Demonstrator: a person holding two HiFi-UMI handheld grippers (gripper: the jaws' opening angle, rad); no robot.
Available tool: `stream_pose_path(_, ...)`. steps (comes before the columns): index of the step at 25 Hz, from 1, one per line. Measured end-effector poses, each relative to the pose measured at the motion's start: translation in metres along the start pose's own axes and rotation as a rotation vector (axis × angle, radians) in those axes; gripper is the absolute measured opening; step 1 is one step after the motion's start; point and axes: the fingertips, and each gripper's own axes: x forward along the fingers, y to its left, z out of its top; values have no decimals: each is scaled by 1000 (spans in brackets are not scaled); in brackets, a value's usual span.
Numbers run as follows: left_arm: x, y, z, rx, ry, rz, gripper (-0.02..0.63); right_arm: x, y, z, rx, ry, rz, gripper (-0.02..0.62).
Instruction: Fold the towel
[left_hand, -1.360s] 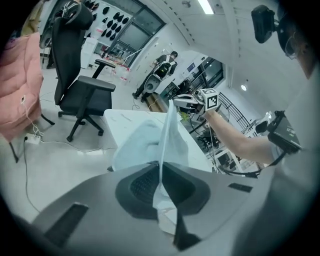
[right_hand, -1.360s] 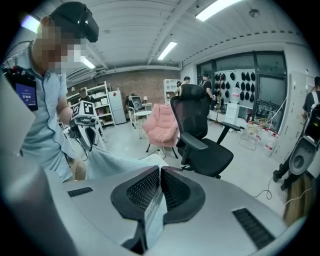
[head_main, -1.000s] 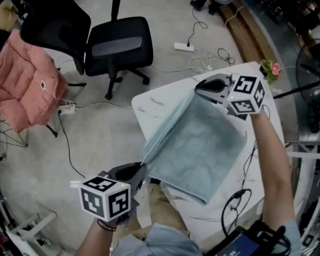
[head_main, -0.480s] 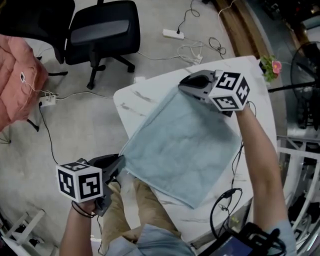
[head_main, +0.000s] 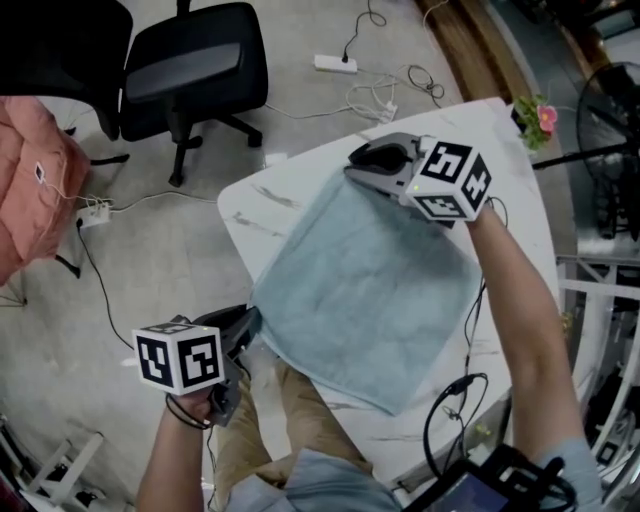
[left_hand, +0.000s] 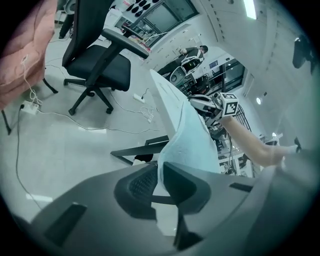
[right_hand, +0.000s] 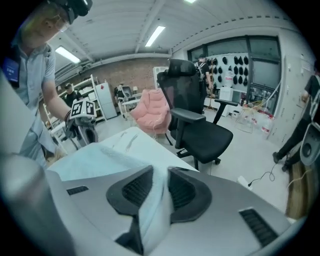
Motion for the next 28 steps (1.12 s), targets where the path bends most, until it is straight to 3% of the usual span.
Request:
stream_pose_path(2,-5,-4,-1,23,-15,-18,50,-7,8,12,101,-85,77,282)
stream_pose_path(4,-17,-5,-2,-14,-51,-75,138,-24,13,32,175,-191,138,343)
stream_pose_path(6,-37,4,0,-99,-102,-97,198,-42,10,47,180,-245,119,347)
stream_pose_path(9,-82,40,9,-182,-201,20,195,-67,2,60,153,-274,32,335)
stream_pose_path(12,-130,56,26,-200,-333,126,62,-99,-1,55,148,-286,-73,284)
stream_pose_path(14,-144,32,36,-166,-393,80,12,-124,0,42,154,-278,-134,249)
stream_pose_path(15,-144,11,38,-110,-397,46,9,-137,3,34,157,-274,-162,223)
stream_pose_path(17,-131,-39,36,81,-353,0,9,-161,13,13,159,-257,-218,156)
stream_pose_path(19,-102,-89,17,289,-249,-36,9,-183,31,-16,168,-224,-265,56)
stream_pose_path(21,-63,-138,-18,458,-129,-85,9,-196,55,-53,175,-158,-274,33)
stream_pose_path(24,-5,-199,-69,613,-1,-154,9,-194,102,-105,180,-50,-200,25)
stream_pose_path(26,27,-220,-96,687,105,-182,11,-184,122,-127,204,-30,-159,25)
stream_pose_path(28,54,-221,-122,747,227,-158,11,-176,122,-148,209,8,-198,24)
